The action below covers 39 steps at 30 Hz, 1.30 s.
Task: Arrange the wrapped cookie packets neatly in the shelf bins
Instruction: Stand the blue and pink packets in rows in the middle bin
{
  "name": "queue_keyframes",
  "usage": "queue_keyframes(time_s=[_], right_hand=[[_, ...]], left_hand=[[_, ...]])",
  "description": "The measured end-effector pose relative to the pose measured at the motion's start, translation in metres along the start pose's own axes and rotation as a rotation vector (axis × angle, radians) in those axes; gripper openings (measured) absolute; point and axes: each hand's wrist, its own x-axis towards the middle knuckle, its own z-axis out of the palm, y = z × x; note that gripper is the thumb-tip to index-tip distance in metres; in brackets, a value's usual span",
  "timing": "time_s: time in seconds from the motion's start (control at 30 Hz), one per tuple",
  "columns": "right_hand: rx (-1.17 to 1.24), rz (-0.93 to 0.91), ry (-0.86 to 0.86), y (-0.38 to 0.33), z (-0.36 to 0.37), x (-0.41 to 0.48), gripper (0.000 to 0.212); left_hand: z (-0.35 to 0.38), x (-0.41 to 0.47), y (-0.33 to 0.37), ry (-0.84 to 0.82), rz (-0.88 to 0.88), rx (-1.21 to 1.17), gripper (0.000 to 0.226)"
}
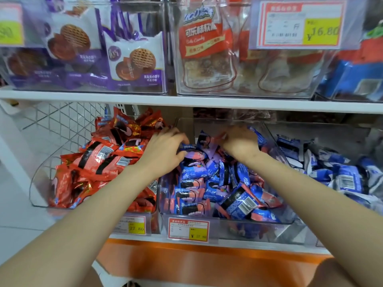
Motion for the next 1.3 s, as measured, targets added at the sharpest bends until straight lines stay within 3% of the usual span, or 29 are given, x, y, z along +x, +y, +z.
queue_keyframes(time_s=[0.13,0.27,0.37,0.47,0.7,0.93,1.03,1.2,1.3], right_hand=[[0.044,-0.152,0.042,-0.002,-0.018,-0.011,0.016],[0.163,-0.49,-0.452,-0.013,-0.026,-0.046,0.015],[-0.044,-0.669,-0.589,-0.015,-0.005,-0.067,0.036],[-0.083,-0.668,-0.612,-0.014,0.009,-0.076,0.039],[0.227,-0.524,-0.762,-0.024,0.015,-0.079,0.021],[-0.004,-0.67,-0.463,-0.032,0.022,-0.081,0.026],[-0.044,-0.65,-0.413,-0.028,0.026,-0.079,0.025],[0.065,-0.604,-0.625,-0.029,0.024,-0.075,0.03],[0.084,-0.675,-0.638,-0.029,0.028,-0.077,0.018]], left_hand=[[0.0,-0.003,-0.002,-0.045,0.029,-0.005,0.027],[-0.003,-0.006,-0.006,-0.023,0.032,-0.008,0.022],[-0.007,-0.009,-0.011,0.025,0.02,-0.057,0.019],[-0.009,-0.011,-0.013,0.059,0.019,-0.087,0.017],[-0.013,-0.014,-0.012,0.079,0.018,-0.131,0.016],[-0.015,-0.017,-0.012,0.077,0.053,-0.159,0.015],[-0.016,-0.017,-0.011,0.077,0.051,-0.159,0.015],[-0.017,-0.017,-0.006,0.051,0.057,-0.155,0.017],[-0.018,-0.017,-0.005,0.043,0.062,-0.16,0.016]])
